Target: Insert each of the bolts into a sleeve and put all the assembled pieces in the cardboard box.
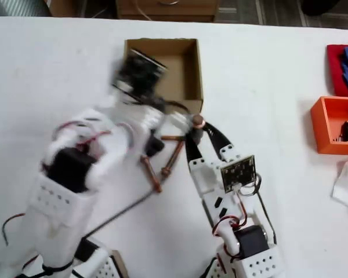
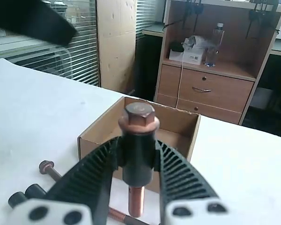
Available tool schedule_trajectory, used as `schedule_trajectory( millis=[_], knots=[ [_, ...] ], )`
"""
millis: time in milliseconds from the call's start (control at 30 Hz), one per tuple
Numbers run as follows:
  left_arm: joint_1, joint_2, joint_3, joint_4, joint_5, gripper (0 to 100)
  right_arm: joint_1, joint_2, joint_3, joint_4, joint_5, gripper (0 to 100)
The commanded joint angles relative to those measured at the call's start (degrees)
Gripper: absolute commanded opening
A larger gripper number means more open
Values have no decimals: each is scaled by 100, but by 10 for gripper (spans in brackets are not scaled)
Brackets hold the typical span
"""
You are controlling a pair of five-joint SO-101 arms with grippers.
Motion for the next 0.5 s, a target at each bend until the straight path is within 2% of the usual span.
schedule_trajectory(
  millis=[0, 133, 267, 467],
  knots=[
    [-1204, -79, -145, 123, -88, 58, 57, -101, -202, 171, -18, 23],
    [-2251, -79, 365, 598, -114, 60, 57, -110, -246, 505, -26, 23],
    [-3138, -53, 927, 589, -123, 61, 57, -75, -360, 822, -9, 23],
    [-3719, -26, 2264, 62, -897, 61, 57, -57, -1169, 1974, 9, 23]
  ],
)
